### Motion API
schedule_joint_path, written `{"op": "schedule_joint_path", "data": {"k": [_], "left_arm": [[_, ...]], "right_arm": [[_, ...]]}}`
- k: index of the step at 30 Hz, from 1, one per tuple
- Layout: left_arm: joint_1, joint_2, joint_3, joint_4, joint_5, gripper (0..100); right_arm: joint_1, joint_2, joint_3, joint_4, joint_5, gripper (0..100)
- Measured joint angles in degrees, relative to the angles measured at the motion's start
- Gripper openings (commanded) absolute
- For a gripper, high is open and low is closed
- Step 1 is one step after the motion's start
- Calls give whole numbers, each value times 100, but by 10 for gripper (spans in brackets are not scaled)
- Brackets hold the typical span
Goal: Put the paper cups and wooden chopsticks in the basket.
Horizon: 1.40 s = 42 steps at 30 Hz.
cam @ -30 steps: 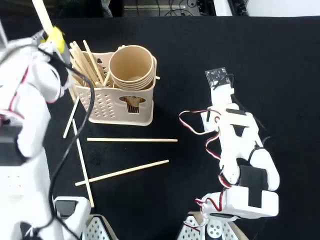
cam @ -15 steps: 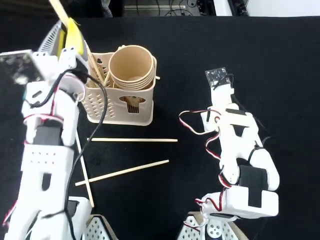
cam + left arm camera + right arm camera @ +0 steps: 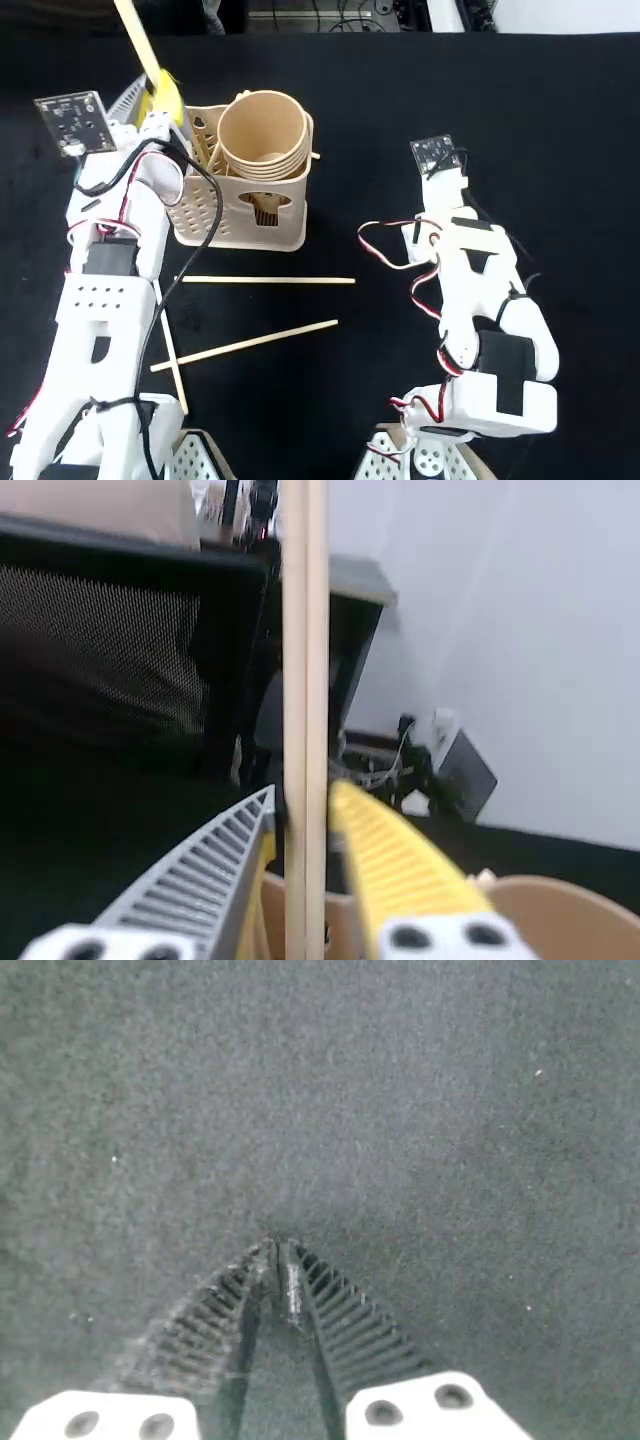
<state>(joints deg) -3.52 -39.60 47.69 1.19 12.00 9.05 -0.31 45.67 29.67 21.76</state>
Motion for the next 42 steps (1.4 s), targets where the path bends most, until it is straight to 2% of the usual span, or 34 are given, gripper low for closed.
{"op": "schedule_joint_path", "data": {"k": [4,10,13,16,20,23,27,30,34,42], "left_arm": [[-9,-9,-193,800,-9,207],[-18,-141,-1055,2409,-9,203],[-431,-281,-1679,3288,-9,202],[-1160,-308,-2075,3868,-9,202],[-2224,132,-2189,4070,-70,202],[-2567,958,-2198,4097,-466,204],[-2567,2470,-2330,4114,-1081,202],[-2488,3596,-2664,4510,-1380,202],[-2356,4862,-3270,5134,-1451,202],[-1934,6189,-4088,5275,-1512,184]], "right_arm": [[0,0,0,0,0,12],[0,0,0,0,0,12],[0,0,0,0,0,12],[0,0,0,0,0,12],[0,0,0,0,0,12],[0,0,0,0,0,12],[0,0,0,0,0,12],[0,0,0,0,0,12],[0,0,0,0,0,12],[0,0,0,0,0,12]]}}
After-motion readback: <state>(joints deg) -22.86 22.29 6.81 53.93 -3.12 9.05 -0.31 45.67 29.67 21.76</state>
